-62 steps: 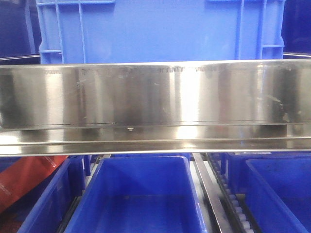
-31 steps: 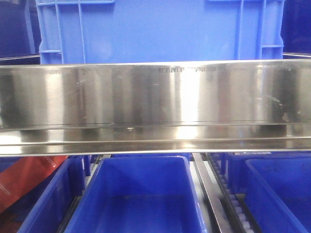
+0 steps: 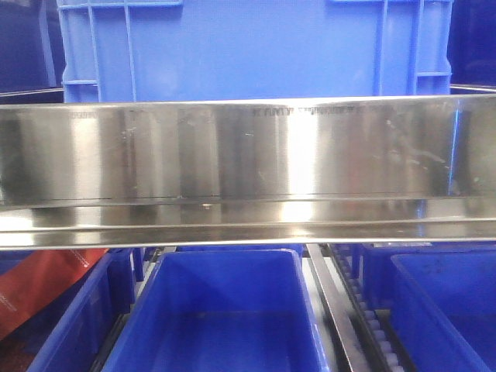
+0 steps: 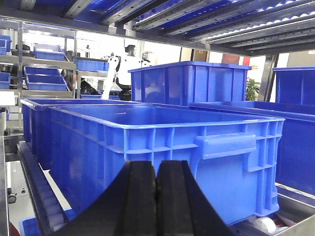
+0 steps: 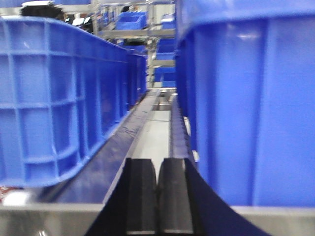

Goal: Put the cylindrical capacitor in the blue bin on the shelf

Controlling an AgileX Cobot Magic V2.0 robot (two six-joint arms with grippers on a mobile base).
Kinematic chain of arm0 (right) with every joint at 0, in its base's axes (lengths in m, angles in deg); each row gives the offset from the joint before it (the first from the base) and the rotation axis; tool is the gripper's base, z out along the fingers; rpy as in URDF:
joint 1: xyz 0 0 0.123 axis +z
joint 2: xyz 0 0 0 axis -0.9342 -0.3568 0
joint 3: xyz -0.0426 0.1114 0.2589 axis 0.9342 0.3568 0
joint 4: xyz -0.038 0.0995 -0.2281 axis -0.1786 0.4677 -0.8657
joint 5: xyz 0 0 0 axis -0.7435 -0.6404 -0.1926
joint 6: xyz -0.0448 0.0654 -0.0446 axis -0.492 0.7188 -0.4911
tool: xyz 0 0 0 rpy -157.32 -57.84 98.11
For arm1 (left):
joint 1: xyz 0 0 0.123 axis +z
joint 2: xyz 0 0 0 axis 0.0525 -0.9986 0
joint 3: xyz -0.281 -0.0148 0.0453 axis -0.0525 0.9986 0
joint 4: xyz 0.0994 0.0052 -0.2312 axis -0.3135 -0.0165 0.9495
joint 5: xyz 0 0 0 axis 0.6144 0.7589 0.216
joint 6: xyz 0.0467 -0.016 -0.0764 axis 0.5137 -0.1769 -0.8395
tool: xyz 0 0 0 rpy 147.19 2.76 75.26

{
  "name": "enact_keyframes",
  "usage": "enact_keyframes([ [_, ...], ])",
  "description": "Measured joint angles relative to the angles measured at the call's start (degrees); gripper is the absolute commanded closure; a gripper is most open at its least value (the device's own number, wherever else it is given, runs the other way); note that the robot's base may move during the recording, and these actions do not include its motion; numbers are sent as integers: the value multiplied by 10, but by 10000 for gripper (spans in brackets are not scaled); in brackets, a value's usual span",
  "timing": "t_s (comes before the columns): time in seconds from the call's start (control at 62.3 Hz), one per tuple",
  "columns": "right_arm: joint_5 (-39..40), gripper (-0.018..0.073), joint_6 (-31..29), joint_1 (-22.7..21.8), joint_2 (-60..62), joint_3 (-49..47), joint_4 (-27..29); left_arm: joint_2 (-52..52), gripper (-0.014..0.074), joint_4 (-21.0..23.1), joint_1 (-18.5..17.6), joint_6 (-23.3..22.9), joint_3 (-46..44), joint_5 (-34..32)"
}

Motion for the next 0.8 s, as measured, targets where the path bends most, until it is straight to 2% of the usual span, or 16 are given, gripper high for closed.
enact_keyframes([
  [0.209, -35, 724, 0, -2, 74, 26, -4, 0, 707, 0, 0, 0, 0, 0],
  [0.417, -63, 724, 0, -2, 79, 26, -4, 0, 707, 0, 0, 0, 0, 0],
  [0.802, -63, 724, 0, -2, 79, 26, -4, 0, 707, 0, 0, 0, 0, 0],
])
